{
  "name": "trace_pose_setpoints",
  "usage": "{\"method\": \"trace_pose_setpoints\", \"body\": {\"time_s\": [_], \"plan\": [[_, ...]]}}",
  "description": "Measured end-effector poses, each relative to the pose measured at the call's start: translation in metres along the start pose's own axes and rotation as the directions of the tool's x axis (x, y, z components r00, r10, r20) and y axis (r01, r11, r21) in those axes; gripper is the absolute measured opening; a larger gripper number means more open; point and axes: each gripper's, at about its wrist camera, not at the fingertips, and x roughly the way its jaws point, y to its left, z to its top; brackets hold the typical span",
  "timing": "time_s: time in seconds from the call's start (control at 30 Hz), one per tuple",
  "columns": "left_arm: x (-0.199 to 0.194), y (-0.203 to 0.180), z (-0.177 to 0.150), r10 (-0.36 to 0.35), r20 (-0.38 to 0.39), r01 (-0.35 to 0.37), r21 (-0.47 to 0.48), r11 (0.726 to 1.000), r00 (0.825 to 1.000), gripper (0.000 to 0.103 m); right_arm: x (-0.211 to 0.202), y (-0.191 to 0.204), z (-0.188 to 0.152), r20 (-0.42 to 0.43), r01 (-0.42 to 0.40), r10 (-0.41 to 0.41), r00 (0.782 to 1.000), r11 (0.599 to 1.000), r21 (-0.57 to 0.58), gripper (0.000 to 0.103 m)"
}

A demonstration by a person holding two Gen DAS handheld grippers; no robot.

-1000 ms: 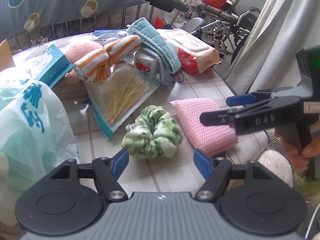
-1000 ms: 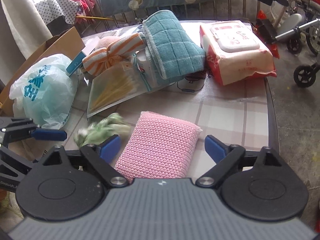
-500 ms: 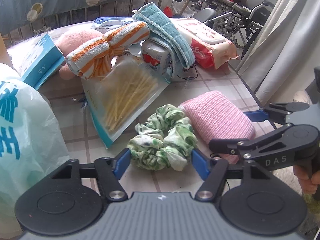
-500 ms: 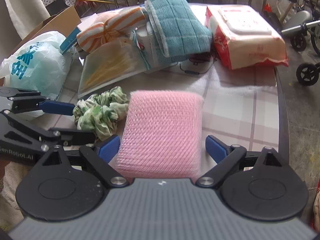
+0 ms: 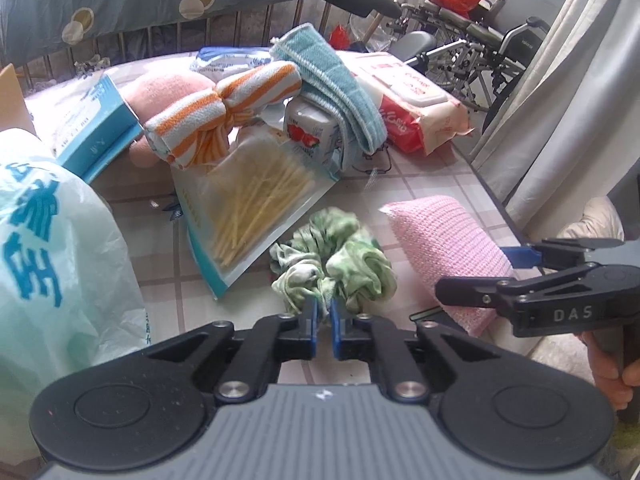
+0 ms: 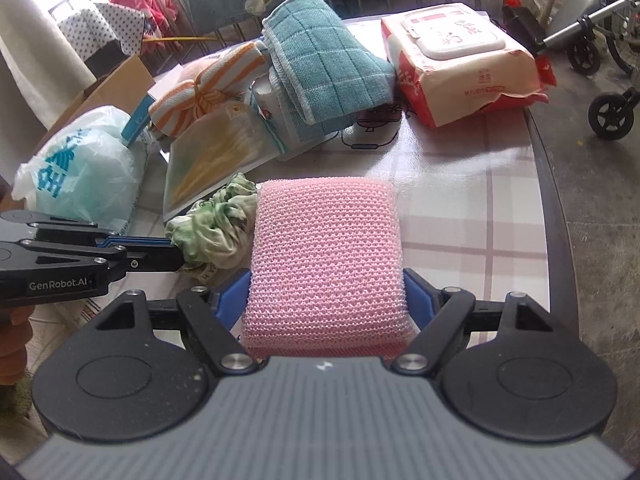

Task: Organize soft objects
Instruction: 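Grasp the pink knitted pad with the right tool while the left holds the scrunchie, then carry scrunchie and pink pad into the cardboard box and open both tools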

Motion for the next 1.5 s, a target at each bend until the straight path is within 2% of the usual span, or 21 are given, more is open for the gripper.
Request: {"method": "trace_pose_setpoints", "body": {"time_s": [0.2,0.3,0.33,0.37,0.43,0.53,0.57,0.67,0.8,0.93,1.03,1.13,1.27,1.37,1.5], "plan": [[-0.016,-0.007,-0.010,-0.017,0.019,0.017,0.001,1.000,1.000,0.007,-0.030,0.001,-0.011,0.039,-0.008,0.006,0.999,0.999,0.037,0.079],[-0.017,-0.007,-0.017,-0.050,-0.040,0.051,0.008,0.999,0.998,0.010,-0.040,0.004,-0.016,0.049,-0.009,0.007,0.999,0.999,0.044,0.079],[-0.017,-0.008,-0.020,-0.059,-0.061,0.059,0.008,0.998,0.996,0.023,-0.042,0.005,-0.018,0.049,-0.011,0.009,0.999,0.999,0.044,0.079],[-0.018,-0.008,-0.023,-0.062,-0.073,0.063,0.011,0.998,0.995,0.041,-0.043,0.006,-0.020,0.049,-0.012,0.010,0.999,0.999,0.042,0.079],[-0.023,-0.008,-0.028,-0.038,-0.057,0.039,0.025,0.999,0.998,0.064,-0.041,0.007,-0.022,0.044,-0.018,0.016,0.999,0.999,0.045,0.079],[-0.032,-0.008,-0.028,-0.010,-0.016,0.010,0.035,0.999,1.000,0.074,-0.035,0.005,-0.024,0.040,-0.038,0.035,0.999,0.997,0.060,0.079],[-0.032,-0.007,-0.025,-0.007,-0.014,0.008,0.029,1.000,1.000,0.080,-0.033,0.004,-0.024,0.043,-0.041,0.039,0.998,0.997,0.063,0.079],[-0.026,-0.006,-0.010,-0.001,-0.010,0.000,-0.004,1.000,1.000,0.087,-0.028,0.001,-0.022,0.053,-0.041,0.037,0.998,0.997,0.067,0.079],[0.001,-0.011,0.013,-0.006,-0.062,0.006,0.001,1.000,0.998,0.088,-0.020,-0.007,-0.023,0.064,-0.015,0.010,0.998,0.997,0.072,0.079],[0.031,-0.020,0.022,0.002,-0.125,0.005,0.052,0.999,0.992,0.086,-0.016,-0.018,-0.025,0.077,-0.032,0.024,0.997,0.994,0.104,0.079],[0.047,-0.023,0.022,0.018,-0.169,-0.008,0.056,0.998,0.985,0.067,-0.017,-0.020,-0.025,0.093,-0.023,0.014,0.996,0.995,0.099,0.079],[0.044,-0.025,0.019,0.027,-0.145,-0.019,0.060,0.998,0.989,0.044,-0.016,-0.020,-0.026,0.095,-0.023,0.013,0.995,0.995,0.096,0.079],[0.032,-0.025,0.015,0.035,-0.116,-0.029,0.050,0.998,0.993,0.029,-0.021,-0.018,-0.026,0.104,-0.030,0.020,0.994,0.995,0.099,0.079],[0.009,-0.025,0.011,0.041,-0.073,-0.037,0.056,0.998,0.997,0.027,-0.030,-0.013,-0.025,0.118,-0.053,0.040,0.992,0.993,0.104,0.079],[-0.041,-0.018,0.006,0.039,0.019,-0.040,0.051,0.998,0.999,0.027,-0.053,0.006,-0.018,0.156,-0.102,0.089,0.984,0.992,0.076,0.079]]}}
